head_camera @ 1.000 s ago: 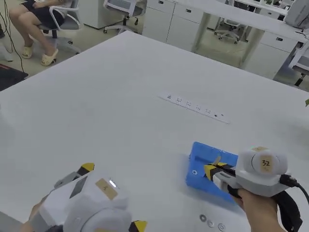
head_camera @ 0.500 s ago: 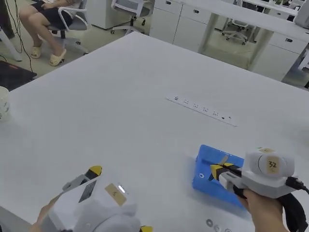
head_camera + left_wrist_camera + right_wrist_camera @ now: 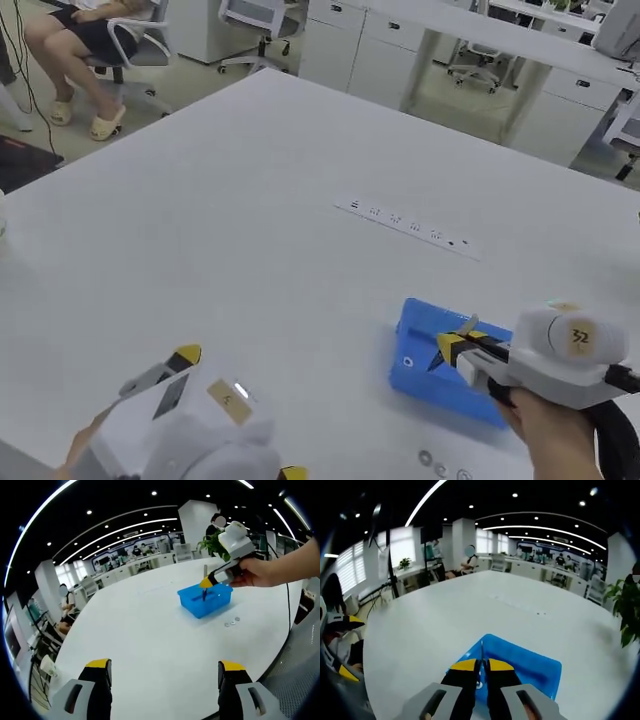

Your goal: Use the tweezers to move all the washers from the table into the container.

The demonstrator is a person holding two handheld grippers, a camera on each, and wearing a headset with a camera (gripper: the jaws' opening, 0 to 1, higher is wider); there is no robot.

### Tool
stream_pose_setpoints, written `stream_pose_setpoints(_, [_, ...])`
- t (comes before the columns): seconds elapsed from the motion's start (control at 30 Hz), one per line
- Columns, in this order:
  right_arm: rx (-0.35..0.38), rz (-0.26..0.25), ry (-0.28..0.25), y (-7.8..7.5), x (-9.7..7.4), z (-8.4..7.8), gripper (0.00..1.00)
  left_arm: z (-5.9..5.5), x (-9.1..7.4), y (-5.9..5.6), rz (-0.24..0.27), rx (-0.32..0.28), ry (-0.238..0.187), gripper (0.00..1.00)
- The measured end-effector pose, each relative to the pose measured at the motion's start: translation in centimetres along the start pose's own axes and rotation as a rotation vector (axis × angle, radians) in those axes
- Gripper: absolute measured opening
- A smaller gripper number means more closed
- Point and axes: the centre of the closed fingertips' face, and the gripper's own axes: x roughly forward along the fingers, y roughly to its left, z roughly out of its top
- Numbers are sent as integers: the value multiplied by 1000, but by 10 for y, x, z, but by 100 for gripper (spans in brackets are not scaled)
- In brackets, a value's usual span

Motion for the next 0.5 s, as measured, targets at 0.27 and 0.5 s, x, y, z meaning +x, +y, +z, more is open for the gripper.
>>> stream_pose_setpoints(0.27, [43,-1,-23,3,-22,-1,3,1,-1,-1,-4,7,-3,90])
stream_pose_setpoints(0.5, [47,-14,-39,7,-38,-4,3,1,0,-1,0,7,-2,90])
